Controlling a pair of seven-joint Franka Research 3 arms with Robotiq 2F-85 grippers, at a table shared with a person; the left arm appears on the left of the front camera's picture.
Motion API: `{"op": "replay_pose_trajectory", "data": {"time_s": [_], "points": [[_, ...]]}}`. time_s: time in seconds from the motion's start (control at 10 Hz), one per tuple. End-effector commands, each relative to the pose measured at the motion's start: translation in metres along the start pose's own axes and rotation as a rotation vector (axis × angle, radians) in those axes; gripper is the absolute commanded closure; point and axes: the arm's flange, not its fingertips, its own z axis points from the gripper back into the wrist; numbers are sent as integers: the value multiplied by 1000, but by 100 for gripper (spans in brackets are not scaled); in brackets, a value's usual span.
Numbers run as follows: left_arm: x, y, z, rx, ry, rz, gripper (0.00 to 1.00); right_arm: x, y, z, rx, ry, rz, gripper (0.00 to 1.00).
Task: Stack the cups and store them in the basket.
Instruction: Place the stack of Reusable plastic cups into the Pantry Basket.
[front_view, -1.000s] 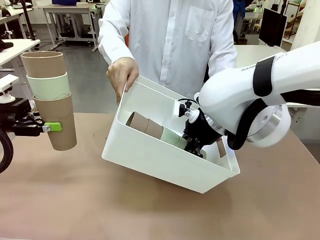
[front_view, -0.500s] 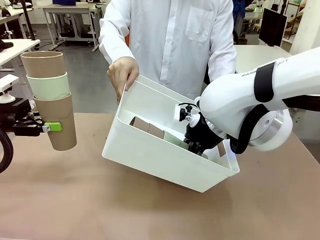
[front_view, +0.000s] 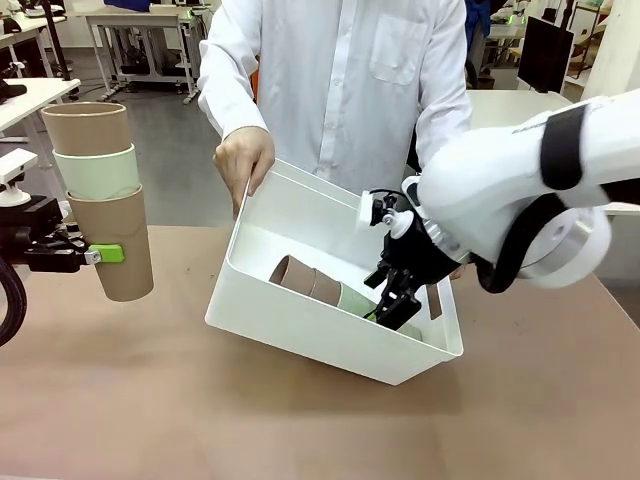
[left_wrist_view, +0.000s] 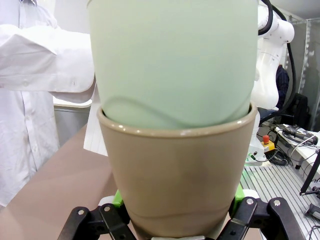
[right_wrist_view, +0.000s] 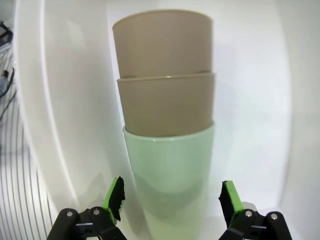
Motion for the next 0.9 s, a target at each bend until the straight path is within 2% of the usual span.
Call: {"op": "replay_pose_trajectory", "data": {"time_s": [0.0,0.2,0.5,0.6,0.8], "points": [[4,-1,0,-4,-11,-4,14,-8,-2,46,-10,-7,-47,0],[4,-1,0,-4,-11,-4,14,-19,-15,96,-48,-56,-86,0],[4,-1,0,-4,-11,-4,14,-50,-39,178,-73,-213,-179,0],[4,-1,0,-4,-11,-4,14,-65,-45,201,-66,-267,-186,0],[4,-1,0,-4,-11,-4,14,-105,-51,240,-64,-316,-150,0]]}}
